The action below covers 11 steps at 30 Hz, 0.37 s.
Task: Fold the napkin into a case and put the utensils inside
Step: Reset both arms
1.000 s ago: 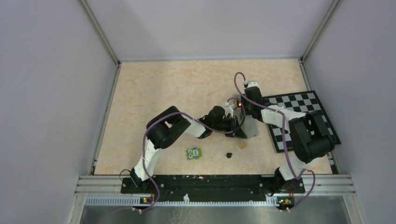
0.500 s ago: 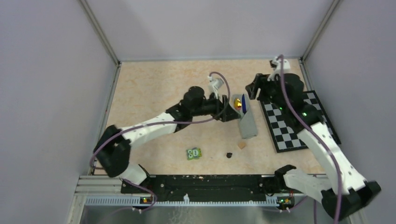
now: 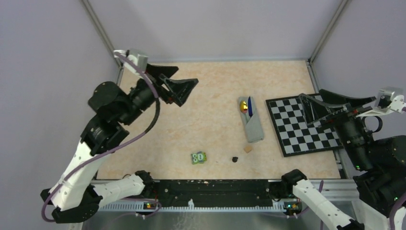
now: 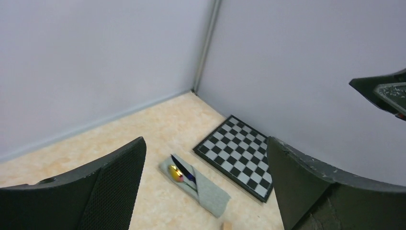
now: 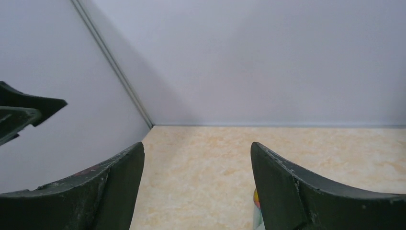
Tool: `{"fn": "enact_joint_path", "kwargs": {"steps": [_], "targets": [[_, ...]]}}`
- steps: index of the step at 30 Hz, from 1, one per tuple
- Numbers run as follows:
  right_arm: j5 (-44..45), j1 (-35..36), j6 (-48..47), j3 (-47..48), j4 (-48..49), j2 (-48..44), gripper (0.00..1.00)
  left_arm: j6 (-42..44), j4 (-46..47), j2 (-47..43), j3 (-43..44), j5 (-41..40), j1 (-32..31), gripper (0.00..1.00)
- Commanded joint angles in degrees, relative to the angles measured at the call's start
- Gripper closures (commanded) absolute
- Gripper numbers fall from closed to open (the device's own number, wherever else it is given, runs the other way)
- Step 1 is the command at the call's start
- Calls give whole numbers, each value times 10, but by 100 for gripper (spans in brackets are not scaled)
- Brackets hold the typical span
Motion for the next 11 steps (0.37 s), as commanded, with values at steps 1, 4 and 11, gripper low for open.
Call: {"fn": "enact_joint_path", "kwargs": {"steps": [1,4,11], "targets": [[40,4,-21,27,-33,-5,20,55,-70,-31,50,-80,-1,1],[55,4,-24,39,-32,-13,20,66,-79,-54,64,-102,0,1],[56,4,-23,37,-25,-22,20,78,-96,-79,74,-135,0,1]]}}
